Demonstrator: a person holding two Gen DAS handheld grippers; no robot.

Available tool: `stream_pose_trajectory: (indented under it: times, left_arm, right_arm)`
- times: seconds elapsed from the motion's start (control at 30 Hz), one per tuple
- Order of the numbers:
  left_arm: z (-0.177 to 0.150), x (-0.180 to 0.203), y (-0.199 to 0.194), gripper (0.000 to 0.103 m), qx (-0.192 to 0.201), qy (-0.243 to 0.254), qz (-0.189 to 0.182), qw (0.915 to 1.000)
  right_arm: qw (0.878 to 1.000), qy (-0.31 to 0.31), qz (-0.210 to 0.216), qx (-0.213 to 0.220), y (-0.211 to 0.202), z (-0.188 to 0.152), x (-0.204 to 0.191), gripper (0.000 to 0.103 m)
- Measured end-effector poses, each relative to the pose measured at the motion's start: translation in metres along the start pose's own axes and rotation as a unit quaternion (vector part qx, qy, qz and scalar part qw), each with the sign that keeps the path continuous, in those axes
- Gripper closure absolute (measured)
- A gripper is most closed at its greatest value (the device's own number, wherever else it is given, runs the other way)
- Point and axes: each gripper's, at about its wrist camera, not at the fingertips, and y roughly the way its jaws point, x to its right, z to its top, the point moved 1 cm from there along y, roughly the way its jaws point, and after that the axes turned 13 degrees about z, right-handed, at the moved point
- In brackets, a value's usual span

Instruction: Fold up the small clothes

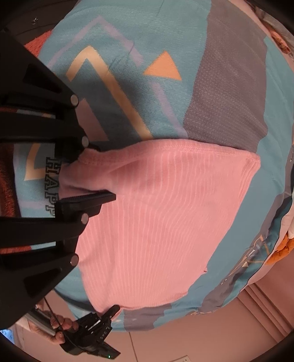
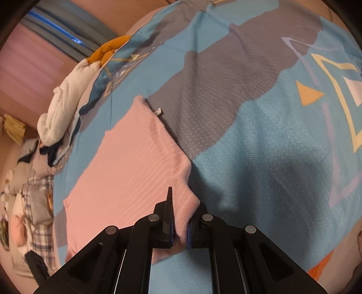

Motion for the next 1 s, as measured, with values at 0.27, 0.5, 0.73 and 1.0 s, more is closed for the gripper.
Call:
stream_pose_trajectory:
  times: [0.27,0.5,0.73,1.0]
  left_arm:
    - [-0.002,-0.027,-0.027,0.05,0.018,-0.037,0.004,0.9992]
    - [0.004,-0.057,-0.046,0.049,0.047,-0.082,0.012,0.9955]
    - [0.004,-0.071,-0.056,0.049,0.06,-0.1,0.012,0.9932]
    - [0.0,-0.077,-0.055,0.049,0.053,-0.099,0.017,0.9935]
  right_arm:
    - [0.997,-0.069,0.0,0.016,-0.011,0.004,-0.036,0.096]
    - [0.98,-0.188,0.072,0.01,-0.011,0.001,-0.114,0.096]
    - [0.956,-0.263,0.114,-0.058,0.034,-0.033,-0.165,0.096]
    - [0.938,-0.285,0.105,-0.168,0.095,-0.087,-0.177,0.096]
